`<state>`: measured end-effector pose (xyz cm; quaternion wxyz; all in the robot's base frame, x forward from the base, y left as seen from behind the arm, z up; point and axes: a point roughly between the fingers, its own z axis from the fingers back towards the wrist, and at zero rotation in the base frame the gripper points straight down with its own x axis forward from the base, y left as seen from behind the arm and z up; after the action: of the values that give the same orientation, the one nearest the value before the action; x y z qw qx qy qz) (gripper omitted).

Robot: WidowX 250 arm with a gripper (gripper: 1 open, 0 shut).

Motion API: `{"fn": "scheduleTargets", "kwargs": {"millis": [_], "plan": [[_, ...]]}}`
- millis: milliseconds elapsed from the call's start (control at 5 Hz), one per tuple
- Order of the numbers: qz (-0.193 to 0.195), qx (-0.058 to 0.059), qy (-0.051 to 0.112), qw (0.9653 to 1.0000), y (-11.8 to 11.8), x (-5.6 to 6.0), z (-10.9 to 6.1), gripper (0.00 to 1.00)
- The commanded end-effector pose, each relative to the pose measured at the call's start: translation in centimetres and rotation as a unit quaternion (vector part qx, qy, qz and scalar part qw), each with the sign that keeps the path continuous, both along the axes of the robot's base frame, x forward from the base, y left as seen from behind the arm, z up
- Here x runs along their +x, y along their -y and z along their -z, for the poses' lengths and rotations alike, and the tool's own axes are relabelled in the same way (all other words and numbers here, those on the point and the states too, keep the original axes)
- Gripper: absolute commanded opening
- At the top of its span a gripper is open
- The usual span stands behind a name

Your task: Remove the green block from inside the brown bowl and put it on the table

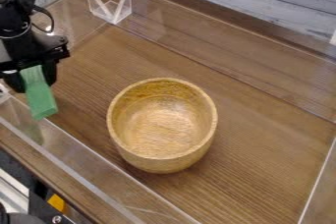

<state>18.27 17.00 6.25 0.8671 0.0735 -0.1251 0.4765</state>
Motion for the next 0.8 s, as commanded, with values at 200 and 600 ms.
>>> {"fn": "scheduleTargets", "kwargs": {"millis": [200, 600], "plan": [[-0.002, 0.017, 0.004, 0.9999, 0.17, 0.21, -0.92, 0.00], [-0.003, 0.019, -0.007, 0.9998, 0.49, 0.11, -1.10, 0.00]]}}
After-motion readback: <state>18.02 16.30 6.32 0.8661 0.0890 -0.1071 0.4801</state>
